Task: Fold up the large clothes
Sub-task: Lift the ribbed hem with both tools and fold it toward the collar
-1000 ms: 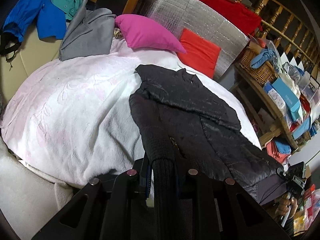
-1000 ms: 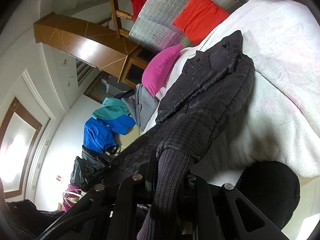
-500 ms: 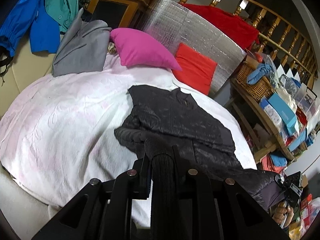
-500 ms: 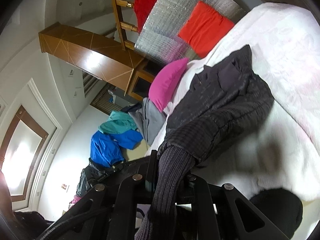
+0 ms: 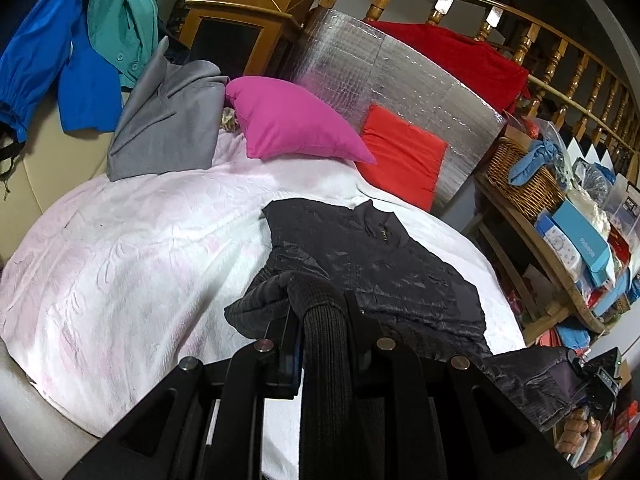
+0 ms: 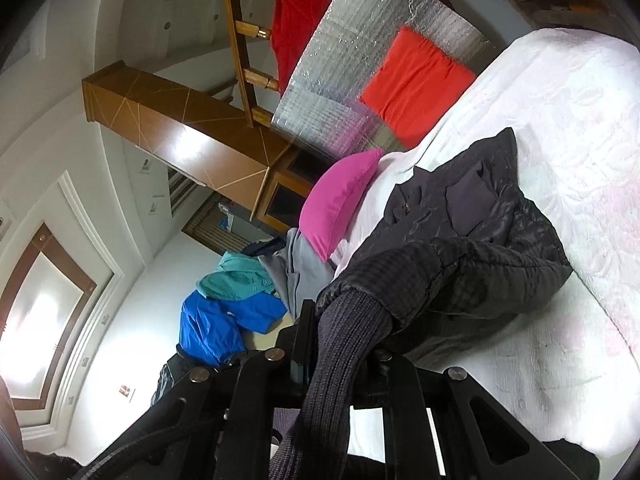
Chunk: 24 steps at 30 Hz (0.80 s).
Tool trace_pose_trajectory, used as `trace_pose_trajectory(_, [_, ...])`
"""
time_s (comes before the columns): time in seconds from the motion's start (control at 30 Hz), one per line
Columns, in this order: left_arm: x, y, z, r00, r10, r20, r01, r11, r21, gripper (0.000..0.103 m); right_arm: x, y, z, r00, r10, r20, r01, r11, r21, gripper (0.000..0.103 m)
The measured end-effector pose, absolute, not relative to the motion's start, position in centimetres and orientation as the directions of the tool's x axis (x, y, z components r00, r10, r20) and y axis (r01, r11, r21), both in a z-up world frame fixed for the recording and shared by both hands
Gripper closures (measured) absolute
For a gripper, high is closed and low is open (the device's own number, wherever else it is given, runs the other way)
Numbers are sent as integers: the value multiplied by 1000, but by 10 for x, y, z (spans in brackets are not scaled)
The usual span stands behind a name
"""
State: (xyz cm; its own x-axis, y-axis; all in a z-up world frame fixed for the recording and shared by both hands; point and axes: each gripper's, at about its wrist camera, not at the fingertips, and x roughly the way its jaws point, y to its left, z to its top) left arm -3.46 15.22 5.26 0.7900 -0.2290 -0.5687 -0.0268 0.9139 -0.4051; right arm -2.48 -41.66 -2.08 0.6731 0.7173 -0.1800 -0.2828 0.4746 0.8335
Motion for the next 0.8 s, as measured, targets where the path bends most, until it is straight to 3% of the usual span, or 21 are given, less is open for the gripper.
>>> trace_pose_trajectory(0.8, [-18,143,57,789,-173,-590,-34,946,-322,84,-15,-411,-15,700,686,-199,-266,508,819,90])
